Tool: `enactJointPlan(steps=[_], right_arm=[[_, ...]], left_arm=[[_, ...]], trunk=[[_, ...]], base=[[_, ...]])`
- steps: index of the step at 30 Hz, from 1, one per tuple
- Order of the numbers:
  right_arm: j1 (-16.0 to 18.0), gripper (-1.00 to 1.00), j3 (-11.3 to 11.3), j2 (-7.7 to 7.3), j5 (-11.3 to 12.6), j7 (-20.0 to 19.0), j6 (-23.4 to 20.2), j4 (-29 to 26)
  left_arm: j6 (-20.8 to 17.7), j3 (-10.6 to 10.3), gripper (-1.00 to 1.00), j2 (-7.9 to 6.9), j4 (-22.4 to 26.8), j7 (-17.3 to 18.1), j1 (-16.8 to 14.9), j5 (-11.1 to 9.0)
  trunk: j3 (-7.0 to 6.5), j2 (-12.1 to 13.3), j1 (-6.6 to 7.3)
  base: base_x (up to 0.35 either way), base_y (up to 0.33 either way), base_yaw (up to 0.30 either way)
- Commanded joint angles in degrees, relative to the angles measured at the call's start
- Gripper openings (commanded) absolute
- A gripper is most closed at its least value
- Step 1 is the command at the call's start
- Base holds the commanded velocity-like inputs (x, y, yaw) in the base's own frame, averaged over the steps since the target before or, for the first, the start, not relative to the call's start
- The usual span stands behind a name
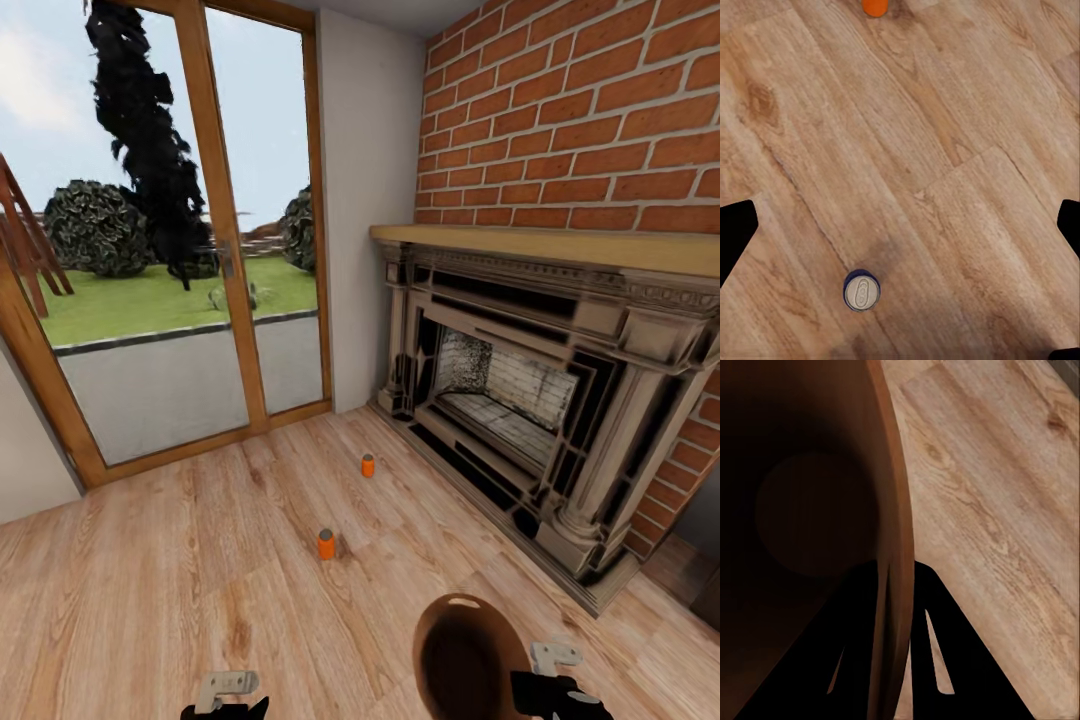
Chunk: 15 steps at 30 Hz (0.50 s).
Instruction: Put the three can of soda from the living room inside the tash can in the kitchen.
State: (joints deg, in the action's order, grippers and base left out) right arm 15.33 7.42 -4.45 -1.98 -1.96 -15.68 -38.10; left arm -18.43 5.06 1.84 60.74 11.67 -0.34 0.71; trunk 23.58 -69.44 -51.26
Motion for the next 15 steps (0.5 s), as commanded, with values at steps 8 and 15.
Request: enactJointPlan(steps=[8, 15], right_arm=[[0.29, -1.0, 0.05, 0.2, 0.24, -0.46, -25.12, -14.47], [1.72, -1.0, -3.04, 0.5, 0.21, -0.45, -42.98, -28.6]], left_arm=[[-12.22, -0.1, 1.0, 0.51, 9.77, 0.11, -0.38, -0.02], [-20.57, -0.37, 1.0, 0.69, 21.72, 0.2, -3.28, -0.32]], trunk=[[-0.01, 0.0, 0.0], [-0.01, 0.0, 0.0]], base=[[0.0, 0.0, 0.0], [0.0, 0.0, 0.0]])
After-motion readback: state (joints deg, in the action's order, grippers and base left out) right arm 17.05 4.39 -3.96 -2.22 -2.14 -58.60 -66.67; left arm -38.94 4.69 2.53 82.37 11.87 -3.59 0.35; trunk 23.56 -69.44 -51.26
